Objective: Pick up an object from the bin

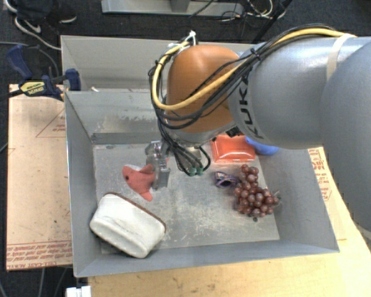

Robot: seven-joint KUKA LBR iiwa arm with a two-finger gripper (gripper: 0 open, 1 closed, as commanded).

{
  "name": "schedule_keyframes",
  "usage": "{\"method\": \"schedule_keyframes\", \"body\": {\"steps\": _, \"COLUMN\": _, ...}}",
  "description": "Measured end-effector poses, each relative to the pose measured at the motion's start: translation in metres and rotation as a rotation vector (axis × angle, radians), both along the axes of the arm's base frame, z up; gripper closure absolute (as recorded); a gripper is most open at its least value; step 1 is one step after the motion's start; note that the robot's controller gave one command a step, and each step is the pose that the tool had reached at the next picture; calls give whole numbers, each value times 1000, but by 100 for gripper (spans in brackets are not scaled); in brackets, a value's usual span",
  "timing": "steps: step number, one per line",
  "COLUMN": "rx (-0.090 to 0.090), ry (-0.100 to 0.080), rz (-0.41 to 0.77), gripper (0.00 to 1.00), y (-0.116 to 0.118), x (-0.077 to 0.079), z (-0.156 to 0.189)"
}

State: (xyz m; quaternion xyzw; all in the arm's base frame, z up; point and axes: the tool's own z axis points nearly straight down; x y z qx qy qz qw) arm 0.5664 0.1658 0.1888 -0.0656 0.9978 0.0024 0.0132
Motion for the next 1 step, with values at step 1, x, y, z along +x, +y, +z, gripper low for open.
{"method": "schedule_keyframes", "body": {"steps": 1, "rx": 4, "ry": -2, "rz": -120, "gripper": 100, "y": 0, "x": 0, "z": 144}}
